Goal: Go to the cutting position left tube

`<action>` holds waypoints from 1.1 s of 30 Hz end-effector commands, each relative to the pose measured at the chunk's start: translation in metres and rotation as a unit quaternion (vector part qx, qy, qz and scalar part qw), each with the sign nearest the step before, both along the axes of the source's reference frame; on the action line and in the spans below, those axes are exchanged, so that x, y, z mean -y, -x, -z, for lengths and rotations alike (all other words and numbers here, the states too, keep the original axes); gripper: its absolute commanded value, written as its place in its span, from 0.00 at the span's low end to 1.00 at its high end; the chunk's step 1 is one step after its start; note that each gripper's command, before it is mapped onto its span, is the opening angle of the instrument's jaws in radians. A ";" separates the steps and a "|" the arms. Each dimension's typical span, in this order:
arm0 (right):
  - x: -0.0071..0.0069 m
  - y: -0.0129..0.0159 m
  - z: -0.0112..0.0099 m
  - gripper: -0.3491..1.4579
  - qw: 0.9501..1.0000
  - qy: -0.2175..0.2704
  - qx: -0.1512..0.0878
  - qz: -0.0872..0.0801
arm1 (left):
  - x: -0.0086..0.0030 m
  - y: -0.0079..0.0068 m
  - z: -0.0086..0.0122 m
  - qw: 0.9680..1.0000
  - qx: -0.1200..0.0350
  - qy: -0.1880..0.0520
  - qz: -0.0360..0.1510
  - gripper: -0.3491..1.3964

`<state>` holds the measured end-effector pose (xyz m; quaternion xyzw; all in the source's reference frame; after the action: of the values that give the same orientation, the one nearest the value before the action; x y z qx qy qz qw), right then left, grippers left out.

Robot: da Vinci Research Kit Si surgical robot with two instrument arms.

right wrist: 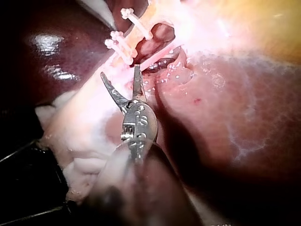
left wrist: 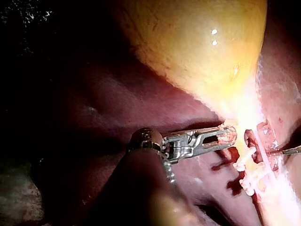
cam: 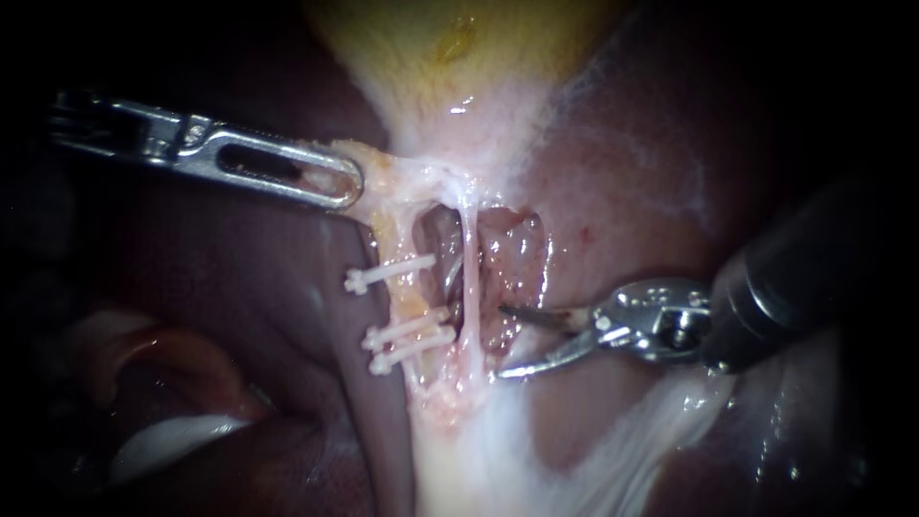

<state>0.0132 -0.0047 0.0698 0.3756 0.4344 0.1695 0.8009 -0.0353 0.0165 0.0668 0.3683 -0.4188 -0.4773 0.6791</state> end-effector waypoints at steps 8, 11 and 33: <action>-0.0008 -0.0015 -0.0013 0.87 1.000 -0.006 0.001 -0.002 | 0.0001 0.0001 0.0002 1.000 0.001 -0.001 -0.001 0.10; -0.0009 -0.0020 -0.0016 0.87 1.000 -0.008 0.003 -0.004 | 0.0002 0.0001 0.0003 1.000 0.001 -0.001 -0.001 0.10; -0.0007 -0.0036 -0.0065 0.86 0.999 -0.037 0.023 -0.008 | 0.0007 0.0004 0.0011 1.000 0.002 -0.003 -0.003 0.10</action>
<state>0.0168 -0.0040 0.0764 0.3982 0.4118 0.2003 0.7948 -0.0357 0.0157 0.0656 0.3720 -0.4179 -0.4760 0.6786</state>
